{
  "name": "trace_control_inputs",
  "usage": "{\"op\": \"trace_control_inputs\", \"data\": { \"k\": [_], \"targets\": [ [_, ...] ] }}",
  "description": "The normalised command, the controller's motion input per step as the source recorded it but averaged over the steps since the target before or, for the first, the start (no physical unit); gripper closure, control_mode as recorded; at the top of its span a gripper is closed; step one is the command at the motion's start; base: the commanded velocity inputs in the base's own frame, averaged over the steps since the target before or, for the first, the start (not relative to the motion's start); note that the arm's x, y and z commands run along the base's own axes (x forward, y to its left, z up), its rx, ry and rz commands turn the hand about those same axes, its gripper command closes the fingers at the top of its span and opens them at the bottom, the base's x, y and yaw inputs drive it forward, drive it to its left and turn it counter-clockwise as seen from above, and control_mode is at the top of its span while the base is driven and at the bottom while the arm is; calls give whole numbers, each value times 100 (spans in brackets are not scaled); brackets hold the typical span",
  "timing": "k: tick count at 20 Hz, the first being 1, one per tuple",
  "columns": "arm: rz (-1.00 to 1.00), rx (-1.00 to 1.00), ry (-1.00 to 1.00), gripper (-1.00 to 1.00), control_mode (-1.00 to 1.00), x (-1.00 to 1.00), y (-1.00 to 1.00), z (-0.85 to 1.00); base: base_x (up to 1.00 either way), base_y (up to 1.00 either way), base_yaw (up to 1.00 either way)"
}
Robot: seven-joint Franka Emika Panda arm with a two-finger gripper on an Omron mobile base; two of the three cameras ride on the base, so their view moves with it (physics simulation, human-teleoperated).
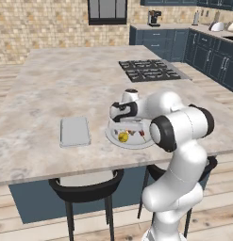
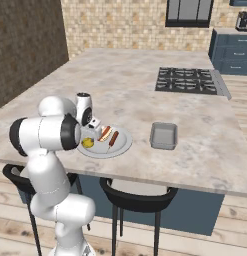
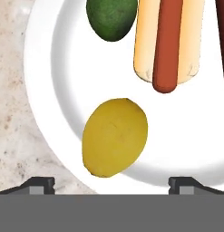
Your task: Place one cooked food and one vegetable from the large plate to each tupperware container.
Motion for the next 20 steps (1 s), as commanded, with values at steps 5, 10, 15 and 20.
{"op": "trace_control_inputs", "data": {
  "k": [5,10,15,20],
  "targets": [
    [-5,-7,0,-100,-100,-1,0,-3,0,0,0],
    [0,-7,0,-100,-100,24,1,0,0,0,0],
    [-1,-2,3,-100,-100,12,0,-16,0,0,0],
    [-2,0,4,-100,-100,0,0,-26,0,0,0]
  ]
}}
